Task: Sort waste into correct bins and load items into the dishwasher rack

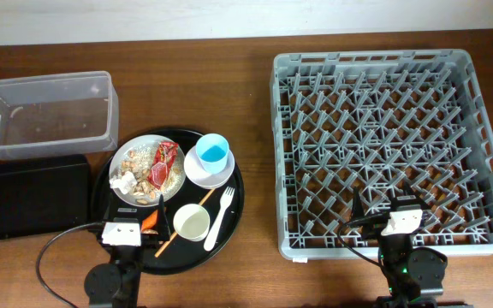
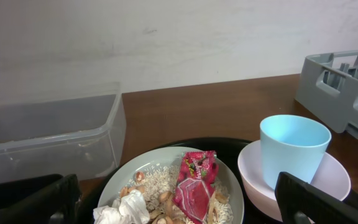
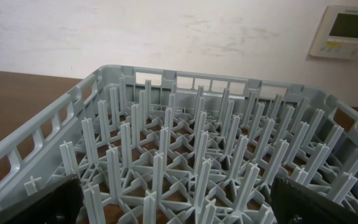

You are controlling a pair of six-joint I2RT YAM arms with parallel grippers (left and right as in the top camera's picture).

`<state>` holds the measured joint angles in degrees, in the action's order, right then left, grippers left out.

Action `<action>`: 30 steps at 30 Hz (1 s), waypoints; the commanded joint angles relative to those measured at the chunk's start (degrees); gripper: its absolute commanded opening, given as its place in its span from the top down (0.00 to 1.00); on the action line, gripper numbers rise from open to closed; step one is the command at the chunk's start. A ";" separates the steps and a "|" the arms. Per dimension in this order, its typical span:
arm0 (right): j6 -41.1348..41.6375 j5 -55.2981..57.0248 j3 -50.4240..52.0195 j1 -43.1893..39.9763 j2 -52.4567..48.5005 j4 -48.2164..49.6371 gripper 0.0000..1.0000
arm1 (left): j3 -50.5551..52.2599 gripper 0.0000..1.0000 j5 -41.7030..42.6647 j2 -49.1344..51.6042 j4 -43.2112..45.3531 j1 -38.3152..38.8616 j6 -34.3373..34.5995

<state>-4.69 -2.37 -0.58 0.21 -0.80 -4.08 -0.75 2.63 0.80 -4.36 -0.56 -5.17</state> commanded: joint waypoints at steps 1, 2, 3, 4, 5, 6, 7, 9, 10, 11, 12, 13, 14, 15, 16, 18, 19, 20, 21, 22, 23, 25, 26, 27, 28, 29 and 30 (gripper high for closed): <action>0.24 0.50 0.26 0.11 0.48 -0.26 0.01 | 0.26 0.01 0.81 -0.50 -0.04 -0.35 -0.94; 0.24 0.50 0.26 0.11 0.48 -0.26 0.01 | 0.26 0.01 0.81 -0.50 -0.04 -0.35 -0.94; 0.24 0.50 0.26 0.11 0.48 -0.28 0.01 | 0.26 0.01 0.81 -0.50 -0.04 -0.35 -0.94; 0.24 0.50 0.26 0.11 0.48 -0.26 0.01 | 0.26 0.01 0.81 -0.50 -0.04 -0.35 -0.94; 0.24 0.50 0.26 0.11 0.48 -0.26 0.01 | 0.26 0.01 0.81 -0.50 -0.04 -0.35 -0.94; 0.22 0.50 0.26 0.11 0.48 -0.26 0.02 | 0.26 0.01 0.81 -0.50 -0.04 -0.35 -0.94; 0.24 0.50 0.26 0.11 0.48 -0.26 0.01 | 0.26 0.01 0.81 -0.50 -0.04 -0.35 -0.94; 0.24 0.50 0.26 0.11 0.48 -0.26 0.01 | 0.26 0.01 0.81 -0.50 -0.04 -0.35 -0.94; 0.24 0.50 0.26 0.11 0.48 -0.26 0.01 | 0.26 0.01 0.81 -0.50 -0.04 -0.35 -0.94; 0.24 0.48 0.26 0.11 0.48 -0.26 0.01 | 0.26 0.01 0.81 -0.50 -0.04 -0.35 -0.94; 0.26 0.48 0.26 0.11 0.48 -0.22 0.01 | 0.26 0.01 0.81 -0.50 -0.02 -0.35 -0.94; 0.46 0.48 0.26 0.11 0.48 -0.24 0.02 | 0.26 0.01 0.83 -0.50 0.00 -0.35 -0.94; 0.66 0.37 0.26 0.11 0.48 -0.24 0.01 | 0.24 0.01 0.85 -0.50 0.02 -0.35 -0.92; 0.68 -0.22 0.26 0.11 0.48 -0.24 0.01 | 0.22 0.01 0.83 -0.50 0.00 -0.35 -0.92; 0.66 -0.37 0.26 0.11 0.44 -0.22 0.01 | 0.22 0.01 0.83 -0.50 0.00 -0.35 -0.92; 0.92 -0.37 0.09 0.11 0.44 -0.33 0.01 | -0.07 0.01 0.83 -0.50 -0.02 -0.35 0.90; 1.60 -0.37 -0.24 0.11 0.44 -0.66 0.01 | -0.17 0.01 0.83 -0.50 -0.02 -0.35 1.73; 2.40 -0.37 -0.98 0.11 0.44 -1.57 0.01 | -0.39 0.01 0.83 -0.46 -0.04 -0.35 2.91; 2.40 -0.37 -1.75 0.11 0.39 -3.21 0.01 | -0.63 0.01 0.83 -0.39 -0.09 -0.35 3.72; 2.40 -0.37 -2.60 0.11 0.33 -5.20 0.01 | -1.18 0.01 0.85 -0.33 -0.66 -0.35 4.61; 2.38 -0.37 -3.82 0.11 0.20 -7.58 0.01 | -1.88 0.01 1.03 -0.15 -1.51 -0.35 4.79; 2.38 -0.35 -6.95 0.11 -0.90 -12.00 0.01 | -4.66 0.01 1.03 1.01 -4.72 -0.35 4.76; 2.40 -0.37 -8.61 0.11 -1.97 -13.86 0.01 | -6.75 0.01 1.05 2.16 -6.86 -0.35 4.76; 2.64 -0.35 -10.25 0.11 -3.41 -15.32 0.01 | -8.52 0.01 1.05 3.32 -8.48 -0.35 4.76; 3.72 -0.37 -12.22 0.11 -5.57 -16.76 0.01 | -10.80 0.01 1.05 5.11 -9.90 -0.35 4.76; 3.96 -0.37 -13.81 0.11 -7.56 -17.68 0.02 | -12.31 0.01 1.05 6.58 -10.56 -0.35 4.74; 4.37 -0.37 -15.67 0.11 -9.92 -18.58 0.01 | -13.90 0.01 1.05 8.22 -11.28 -0.35 4.74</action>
<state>-2.07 -2.44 -11.42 0.21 -6.83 -21.52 -9.65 3.01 5.63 -14.61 -0.56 -1.04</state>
